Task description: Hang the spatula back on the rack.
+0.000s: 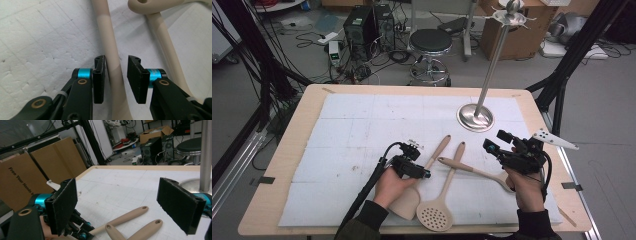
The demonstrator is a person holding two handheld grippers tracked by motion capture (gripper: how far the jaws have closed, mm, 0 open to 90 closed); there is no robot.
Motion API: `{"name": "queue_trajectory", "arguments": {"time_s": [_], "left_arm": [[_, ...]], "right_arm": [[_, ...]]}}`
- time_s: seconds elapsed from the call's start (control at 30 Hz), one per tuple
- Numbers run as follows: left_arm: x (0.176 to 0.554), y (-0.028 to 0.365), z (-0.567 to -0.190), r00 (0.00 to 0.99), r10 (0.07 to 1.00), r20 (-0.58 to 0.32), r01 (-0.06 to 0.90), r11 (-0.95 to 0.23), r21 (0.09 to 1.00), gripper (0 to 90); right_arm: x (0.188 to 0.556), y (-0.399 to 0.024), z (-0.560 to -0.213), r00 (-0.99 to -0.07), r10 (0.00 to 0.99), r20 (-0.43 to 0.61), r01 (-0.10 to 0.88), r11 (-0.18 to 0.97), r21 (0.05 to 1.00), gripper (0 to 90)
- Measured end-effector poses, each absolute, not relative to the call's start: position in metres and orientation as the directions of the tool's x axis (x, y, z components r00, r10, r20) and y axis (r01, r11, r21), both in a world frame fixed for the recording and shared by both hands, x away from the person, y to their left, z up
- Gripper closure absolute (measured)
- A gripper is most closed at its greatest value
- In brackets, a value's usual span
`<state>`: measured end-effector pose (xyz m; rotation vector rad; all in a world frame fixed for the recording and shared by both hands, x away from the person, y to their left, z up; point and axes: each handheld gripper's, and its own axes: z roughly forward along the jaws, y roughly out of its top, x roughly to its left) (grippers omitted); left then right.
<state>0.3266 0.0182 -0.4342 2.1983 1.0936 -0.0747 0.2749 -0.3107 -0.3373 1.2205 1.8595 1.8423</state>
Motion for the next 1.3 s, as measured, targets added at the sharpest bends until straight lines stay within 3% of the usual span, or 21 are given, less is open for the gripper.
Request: {"name": "queue_trajectory", "arguments": {"time_s": [0.13,0.5,0.73,1.0,1.3], "left_arm": [[0.325,0.015,-0.433,0.657,0.695,-0.292,0.713,-0.446,0.542,72.2],[0.312,-0.008,-0.428,0.679,0.73,-0.085,0.651,-0.543,0.53,72.1],[0.309,-0.014,-0.427,0.679,0.734,-0.029,0.638,-0.57,0.517,74.7],[0.305,-0.016,-0.428,0.683,0.73,0.002,0.619,-0.581,0.528,78.5],[0.315,0.001,-0.427,0.68,0.727,-0.097,0.649,-0.535,0.541,78.5]], "right_arm": [[0.275,-0.311,-0.337,-0.618,0.695,0.368,0.371,-0.155,0.915,16.0],[0.273,-0.31,-0.333,-0.619,0.698,0.361,0.359,-0.158,0.92,16.0],[0.273,-0.308,-0.333,-0.621,0.695,0.363,0.362,-0.157,0.919,16.0],[0.271,-0.309,-0.332,-0.622,0.694,0.364,0.357,-0.163,0.92,16.0],[0.271,-0.317,-0.333,-0.612,0.698,0.371,0.351,-0.18,0.919,16.0]]}}
